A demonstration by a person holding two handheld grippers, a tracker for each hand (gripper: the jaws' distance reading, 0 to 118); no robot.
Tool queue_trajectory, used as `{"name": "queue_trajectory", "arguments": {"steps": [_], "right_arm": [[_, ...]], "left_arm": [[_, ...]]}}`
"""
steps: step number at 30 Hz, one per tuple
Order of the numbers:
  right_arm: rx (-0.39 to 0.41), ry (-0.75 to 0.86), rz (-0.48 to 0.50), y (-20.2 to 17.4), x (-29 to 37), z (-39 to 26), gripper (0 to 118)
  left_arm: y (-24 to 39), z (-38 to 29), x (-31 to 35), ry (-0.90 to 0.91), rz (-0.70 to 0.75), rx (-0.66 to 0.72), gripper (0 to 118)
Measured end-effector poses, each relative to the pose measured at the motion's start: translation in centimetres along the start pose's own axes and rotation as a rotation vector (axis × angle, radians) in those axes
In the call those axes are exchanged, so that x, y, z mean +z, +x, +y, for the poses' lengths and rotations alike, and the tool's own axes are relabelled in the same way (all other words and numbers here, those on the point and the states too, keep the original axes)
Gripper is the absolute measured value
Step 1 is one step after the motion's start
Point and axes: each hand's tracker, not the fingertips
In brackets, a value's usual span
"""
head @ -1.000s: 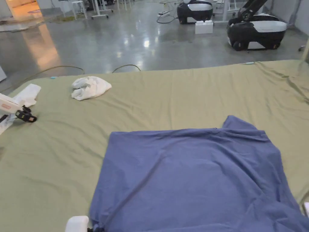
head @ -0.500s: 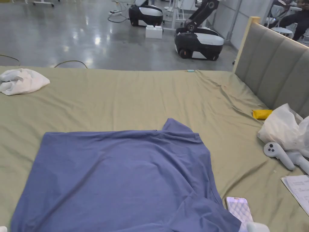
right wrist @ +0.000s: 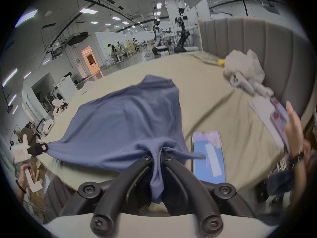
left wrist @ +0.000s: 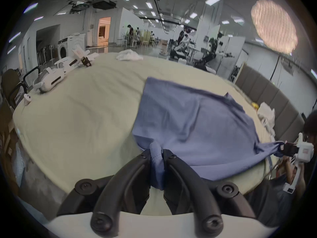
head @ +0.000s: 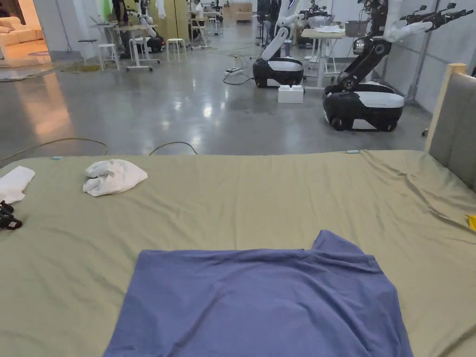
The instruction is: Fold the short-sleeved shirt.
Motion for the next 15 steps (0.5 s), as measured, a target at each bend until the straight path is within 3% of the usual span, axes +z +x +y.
{"name": "queue_trajectory", "arguments": {"steps": [2,6,13,14,15], "right_arm": [[0.027,0.015,-0.014,-0.6,-2.2,3.1,6],[-0.028,-0.048,0.006,-0.5,-9.4,8.8,6],[0.064,-0.249,-0.081,0.6,-20.4,10.4,7],[0.08,-0.254,-0.089,0.6,-21.1,10.1,11],[0.092,-0.263,-0.097,0.7,-21.5,9.8,28]], "left_arm": [[0.8,3.0,-1.6,0.013,0.001,-0.028,14],[1.6,8.8,-8.6,-0.089,0.024,-0.052,14],[1.3,12.9,-18.8,-0.243,0.025,-0.039,14],[1.5,12.8,-19.6,-0.246,0.03,-0.048,14],[1.6,12.7,-20.2,-0.249,0.036,-0.068,15]]}}
